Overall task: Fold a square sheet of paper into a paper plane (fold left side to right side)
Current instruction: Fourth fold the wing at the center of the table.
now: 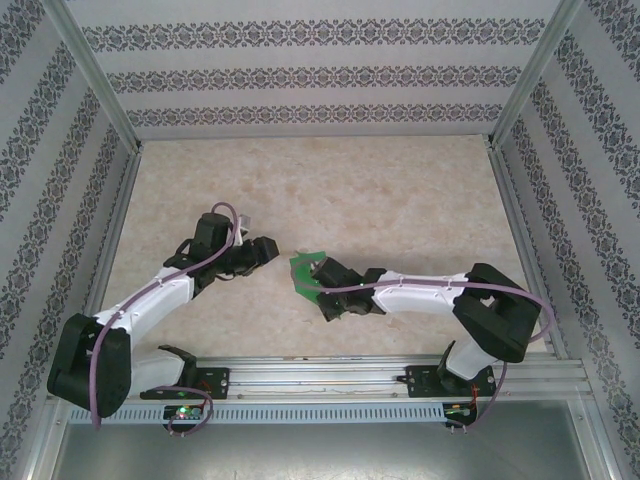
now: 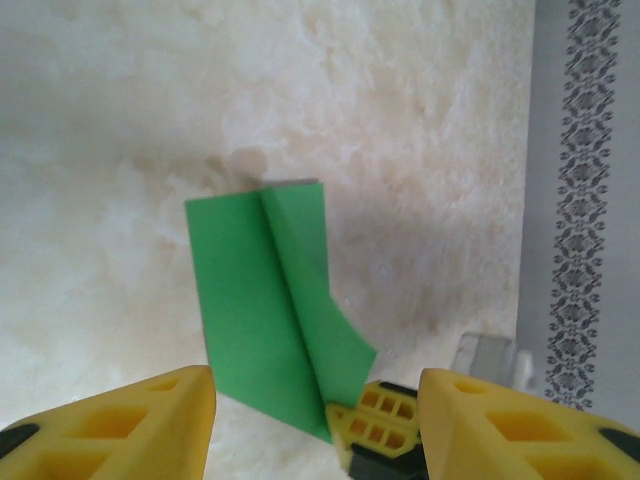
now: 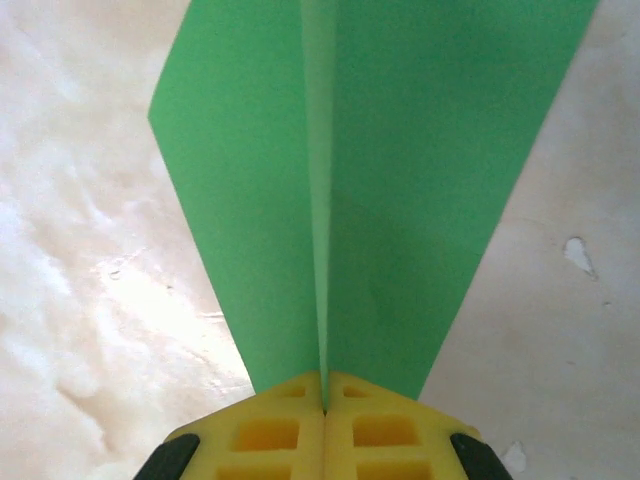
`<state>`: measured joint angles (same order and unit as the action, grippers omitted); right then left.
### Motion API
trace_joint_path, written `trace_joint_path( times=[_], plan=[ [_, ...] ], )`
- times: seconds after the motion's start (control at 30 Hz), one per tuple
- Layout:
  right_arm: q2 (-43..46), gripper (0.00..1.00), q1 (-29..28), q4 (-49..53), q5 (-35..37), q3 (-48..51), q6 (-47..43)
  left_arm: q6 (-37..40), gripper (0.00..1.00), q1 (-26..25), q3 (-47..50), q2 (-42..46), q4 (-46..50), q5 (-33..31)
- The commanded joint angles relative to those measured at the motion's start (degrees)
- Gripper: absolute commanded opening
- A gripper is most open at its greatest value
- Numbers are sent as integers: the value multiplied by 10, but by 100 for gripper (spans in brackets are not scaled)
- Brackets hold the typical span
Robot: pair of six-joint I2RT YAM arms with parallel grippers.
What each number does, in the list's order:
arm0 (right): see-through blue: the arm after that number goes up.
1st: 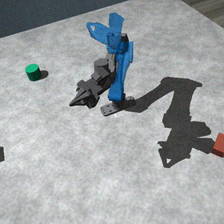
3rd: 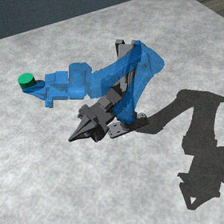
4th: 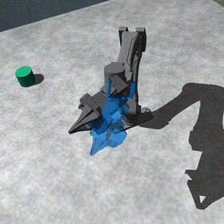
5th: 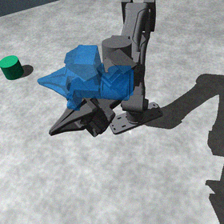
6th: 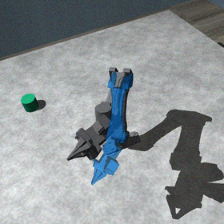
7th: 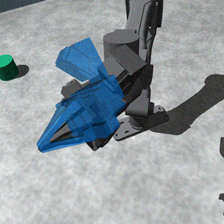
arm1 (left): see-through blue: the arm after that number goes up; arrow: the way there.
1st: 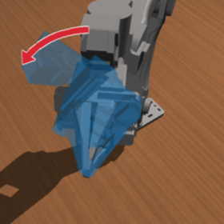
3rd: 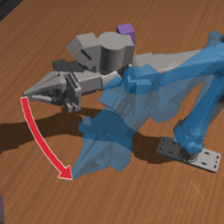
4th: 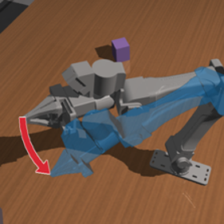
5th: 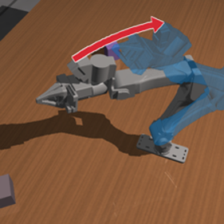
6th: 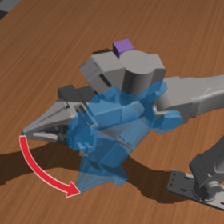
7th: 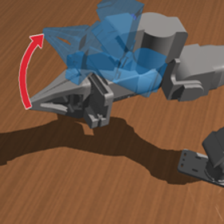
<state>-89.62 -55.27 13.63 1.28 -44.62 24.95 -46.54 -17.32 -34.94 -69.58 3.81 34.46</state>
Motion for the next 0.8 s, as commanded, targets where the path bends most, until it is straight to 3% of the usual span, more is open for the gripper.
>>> trace_joint_path(
  times=[0.0, 0.3, 0.77],
  plan=[
    [16, 0, 24, -24, -103, 17, 19, 17, 55, 3, 25, -1, 24, 19],
    [5, 0, 72, -88, -210, 45, 58, 3, 54, -20, 35, -30, -3, 29],
    [-25, 0, 114, -152, -274, 73, 86, -30, 51, -88, -4, -119, -41, 6]
  ],
)
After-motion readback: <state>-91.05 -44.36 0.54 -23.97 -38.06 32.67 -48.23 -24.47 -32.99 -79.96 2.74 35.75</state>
